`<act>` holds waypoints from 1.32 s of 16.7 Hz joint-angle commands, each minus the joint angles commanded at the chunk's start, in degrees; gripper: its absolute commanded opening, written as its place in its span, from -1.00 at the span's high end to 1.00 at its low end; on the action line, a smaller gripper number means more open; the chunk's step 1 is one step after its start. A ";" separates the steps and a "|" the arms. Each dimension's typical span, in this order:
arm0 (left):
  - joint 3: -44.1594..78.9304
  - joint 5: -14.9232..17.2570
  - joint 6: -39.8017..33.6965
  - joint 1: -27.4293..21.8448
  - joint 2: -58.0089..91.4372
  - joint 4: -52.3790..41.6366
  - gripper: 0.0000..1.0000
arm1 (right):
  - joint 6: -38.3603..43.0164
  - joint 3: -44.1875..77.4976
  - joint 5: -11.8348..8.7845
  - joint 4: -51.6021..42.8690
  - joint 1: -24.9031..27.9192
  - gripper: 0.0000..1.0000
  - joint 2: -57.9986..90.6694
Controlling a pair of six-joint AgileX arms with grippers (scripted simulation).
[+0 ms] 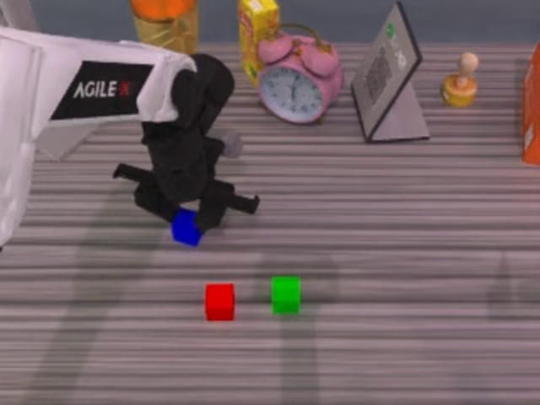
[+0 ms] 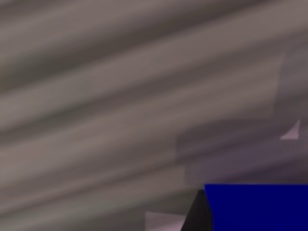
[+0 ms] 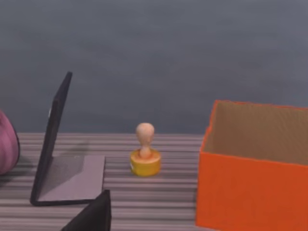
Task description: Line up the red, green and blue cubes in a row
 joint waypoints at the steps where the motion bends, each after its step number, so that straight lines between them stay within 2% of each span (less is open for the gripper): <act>1: 0.79 -0.18 0.18 -0.10 -2.44 -0.83 1.00 | 0.00 0.00 0.00 0.00 0.00 -1.00 0.00; 4: 2.50 -0.26 0.28 -0.05 -3.27 -3.27 1.00 | 0.00 0.00 0.00 0.00 0.00 -1.00 0.00; 9: 8.14 -0.24 0.09 0.85 -7.23 -13.33 1.00 | 0.00 0.00 0.00 0.00 0.00 -1.00 0.00; 15: 9.27 -0.31 -0.65 0.07 -7.11 -14.25 1.00 | 0.00 0.00 0.00 0.00 0.00 -1.00 0.00; 18: 13.71 -0.59 -6.16 -3.91 -4.66 -16.61 1.00 | 0.00 0.00 0.00 0.00 0.00 -1.00 0.00; 22: 22.61 -1.05 -21.27 -12.62 0.33 -21.85 1.00 | 0.00 0.00 0.00 0.00 0.00 -1.00 0.00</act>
